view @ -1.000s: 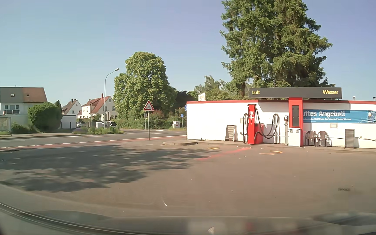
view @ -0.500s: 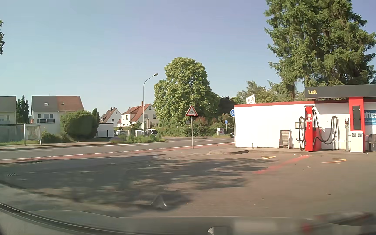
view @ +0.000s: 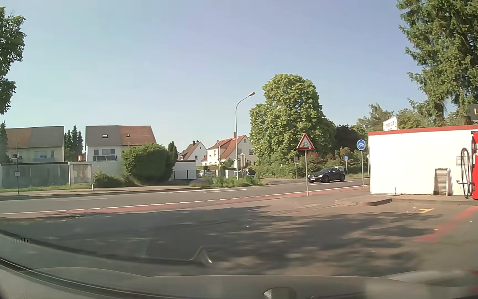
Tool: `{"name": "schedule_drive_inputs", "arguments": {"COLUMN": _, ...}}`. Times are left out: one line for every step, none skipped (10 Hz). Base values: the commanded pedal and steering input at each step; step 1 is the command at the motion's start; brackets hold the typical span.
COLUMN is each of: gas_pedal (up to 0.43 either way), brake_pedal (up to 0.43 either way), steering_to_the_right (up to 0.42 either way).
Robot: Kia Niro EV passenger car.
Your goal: Follow the waypoints while adhering to traffic rules and regulations
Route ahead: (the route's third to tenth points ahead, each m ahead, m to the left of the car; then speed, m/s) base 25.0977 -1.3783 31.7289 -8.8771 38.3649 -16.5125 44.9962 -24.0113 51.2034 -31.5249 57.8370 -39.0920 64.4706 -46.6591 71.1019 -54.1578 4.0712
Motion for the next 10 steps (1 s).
{"name": "schedule_drive_inputs", "arguments": {"gas_pedal": 0.000, "brake_pedal": 0.030, "steering_to_the_right": -0.318}}
{"name": "schedule_drive_inputs", "arguments": {"gas_pedal": 0.000, "brake_pedal": 0.030, "steering_to_the_right": -0.298}}
{"name": "schedule_drive_inputs", "arguments": {"gas_pedal": 0.000, "brake_pedal": 0.030, "steering_to_the_right": -0.268}}
{"name": "schedule_drive_inputs", "arguments": {"gas_pedal": 0.000, "brake_pedal": 0.037, "steering_to_the_right": -0.219}}
{"name": "schedule_drive_inputs", "arguments": {"gas_pedal": 0.000, "brake_pedal": 0.061, "steering_to_the_right": -0.159}}
{"name": "schedule_drive_inputs", "arguments": {"gas_pedal": 0.000, "brake_pedal": 0.085, "steering_to_the_right": -0.106}}
{"name": "schedule_drive_inputs", "arguments": {"gas_pedal": 0.000, "brake_pedal": 0.122, "steering_to_the_right": -0.056}}
{"name": "schedule_drive_inputs", "arguments": {"gas_pedal": 0.000, "brake_pedal": 0.159, "steering_to_the_right": -0.017}}
{"name": "schedule_drive_inputs", "arguments": {"gas_pedal": 0.000, "brake_pedal": 0.165, "steering_to_the_right": 0.003}}
{"name": "schedule_drive_inputs", "arguments": {"gas_pedal": 0.000, "brake_pedal": 0.177, "steering_to_the_right": 0.011}}
